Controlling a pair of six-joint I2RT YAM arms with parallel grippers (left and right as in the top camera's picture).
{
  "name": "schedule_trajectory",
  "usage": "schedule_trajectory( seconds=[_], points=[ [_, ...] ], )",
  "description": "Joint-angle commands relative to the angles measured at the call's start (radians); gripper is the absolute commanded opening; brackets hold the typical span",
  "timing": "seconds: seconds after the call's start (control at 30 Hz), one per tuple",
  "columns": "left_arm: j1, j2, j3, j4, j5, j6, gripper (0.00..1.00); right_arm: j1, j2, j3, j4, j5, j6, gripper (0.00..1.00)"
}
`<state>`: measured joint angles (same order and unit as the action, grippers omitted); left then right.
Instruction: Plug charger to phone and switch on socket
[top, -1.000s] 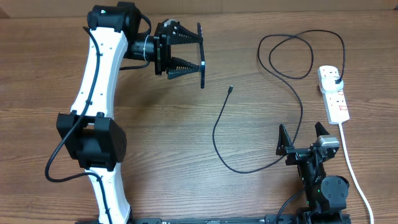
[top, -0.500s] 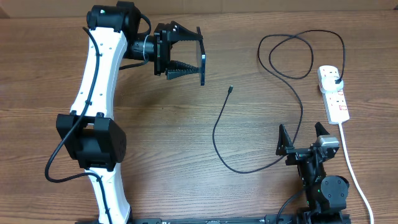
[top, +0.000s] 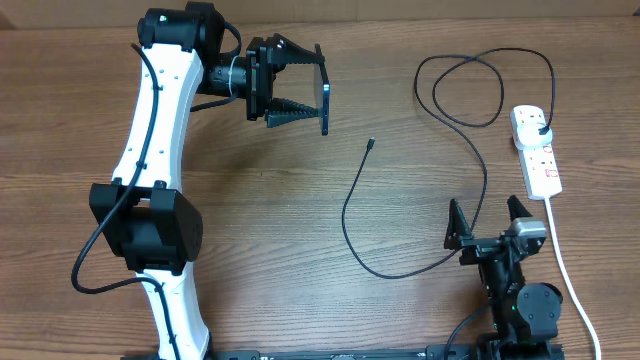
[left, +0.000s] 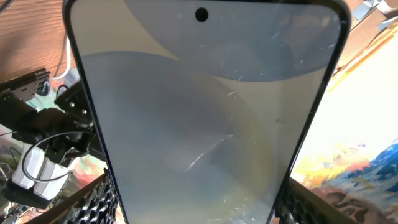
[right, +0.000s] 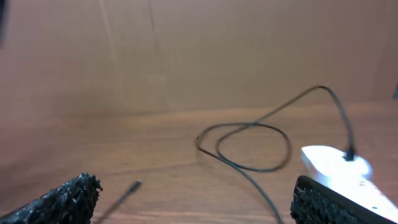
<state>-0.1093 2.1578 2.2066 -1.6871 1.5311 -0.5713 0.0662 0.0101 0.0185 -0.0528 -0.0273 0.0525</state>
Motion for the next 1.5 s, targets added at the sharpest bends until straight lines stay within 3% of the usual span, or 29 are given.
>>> schedule_trajectory(
  seconds=[0.0,0.07,0.13,0.23,0.3,0.47,0.57,0.63,0.7,0.77,0.87,1.03,1.13,1.27,1.37,1.47],
  points=[
    [0.006,-0.039,0.023,-0.003,0.051,-0.013,0.62,0.0,-0.007,-0.011,0.012,-0.352,0.245,1.0],
    [0.006,-0.039,0.023,-0.003,0.051,-0.013,0.62,0.0,-0.007,-0.011,0.055,-0.549,0.407,1.0],
    [0.006,-0.039,0.023,-0.003,0.051,-0.012,0.62,0.0,-0.007,-0.01,0.149,-0.571,0.563,1.0],
    [0.006,-0.039,0.023,-0.003,0.051,-0.012,0.62,0.0,-0.007,0.01,0.463,-0.617,0.65,1.0],
    [0.006,-0.039,0.023,-0.003,0.051,-0.013,0.63,-0.003,0.006,0.126,0.462,-0.591,0.666,1.0],
    [0.006,-0.039,0.023,-0.003,0.051,-0.013,0.62,-0.01,0.266,0.627,-0.114,-0.587,0.268,1.0],
    [0.006,-0.039,0.023,-0.003,0.051,-0.013,0.62,-0.01,0.54,1.0,-0.574,-0.541,0.094,1.0],
    [0.006,-0.039,0.023,-0.003,0.051,-0.013,0.62,-0.008,0.716,1.215,-0.81,-0.633,0.073,1.0],
    [0.006,-0.039,0.023,-0.003,0.051,-0.012,0.62,-0.008,0.848,1.33,-0.935,-0.906,0.08,1.0],
    [0.006,-0.039,0.023,-0.003,0.051,-0.012,0.62,-0.006,0.891,1.331,-0.918,-1.006,0.08,1.0],
    [0.006,-0.039,0.023,-0.003,0.051,-0.013,0.62,0.072,0.926,1.344,-0.987,-0.817,0.077,1.0],
    [0.004,-0.039,0.023,-0.003,0.05,-0.012,0.62,0.365,1.055,1.537,-1.215,-0.155,0.271,1.0],
    [0.004,-0.039,0.023,-0.003,0.05,-0.012,0.62,0.55,1.211,1.687,-1.324,0.003,0.315,1.0],
    [0.004,-0.039,0.023,-0.003,0.047,-0.008,0.62,0.772,1.428,1.867,-1.341,0.281,0.401,0.97],
    [0.004,-0.039,0.023,-0.003,0.033,-0.009,0.62,0.836,1.497,1.981,-1.331,0.444,0.4,0.96],
    [0.004,-0.039,0.023,-0.003,0.033,-0.009,0.62,0.85,1.504,2.016,-1.241,0.468,0.388,0.96]
  ],
)
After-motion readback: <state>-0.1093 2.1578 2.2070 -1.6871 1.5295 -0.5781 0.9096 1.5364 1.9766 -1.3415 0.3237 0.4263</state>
